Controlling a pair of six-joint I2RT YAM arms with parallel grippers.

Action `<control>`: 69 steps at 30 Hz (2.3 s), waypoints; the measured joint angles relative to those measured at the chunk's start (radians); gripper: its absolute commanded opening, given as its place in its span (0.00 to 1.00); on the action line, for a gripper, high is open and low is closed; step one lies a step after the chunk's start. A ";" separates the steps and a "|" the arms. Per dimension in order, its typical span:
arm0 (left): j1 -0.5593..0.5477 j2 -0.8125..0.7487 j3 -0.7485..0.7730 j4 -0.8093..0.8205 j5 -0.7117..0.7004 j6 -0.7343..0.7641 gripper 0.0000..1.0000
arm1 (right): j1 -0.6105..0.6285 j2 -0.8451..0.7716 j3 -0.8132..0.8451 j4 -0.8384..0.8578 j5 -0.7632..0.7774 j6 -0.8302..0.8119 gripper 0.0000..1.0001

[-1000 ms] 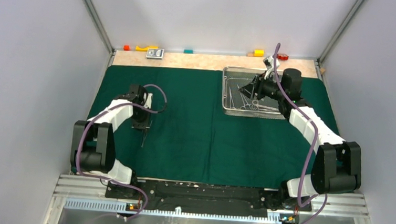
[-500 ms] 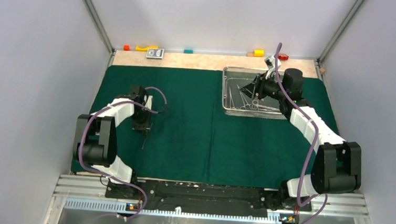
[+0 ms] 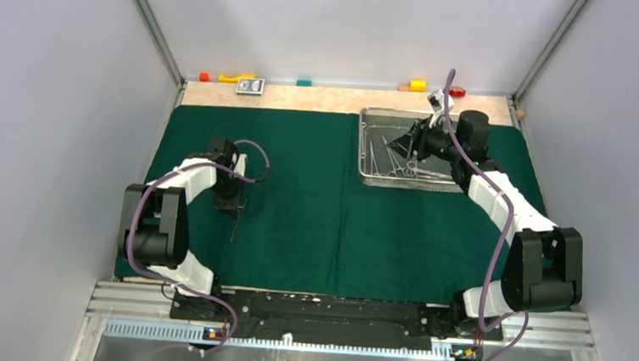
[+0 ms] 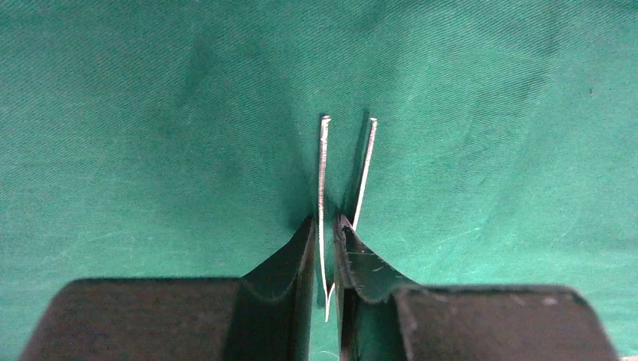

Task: Open and lay out the surgical kit
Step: Place the medical item in the surgical kit, then pick up the medical item from the container.

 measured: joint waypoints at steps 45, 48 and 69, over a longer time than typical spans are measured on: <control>0.010 -0.372 0.125 0.045 0.173 0.079 0.93 | 0.005 0.835 0.893 -0.739 0.465 -0.642 0.39; 0.010 -0.366 0.125 0.050 0.182 0.079 0.93 | 0.008 0.836 0.893 -0.743 0.472 -0.660 0.34; 0.009 -0.307 0.153 0.093 0.231 0.079 0.94 | 0.011 0.836 0.899 -0.770 0.433 -0.682 0.03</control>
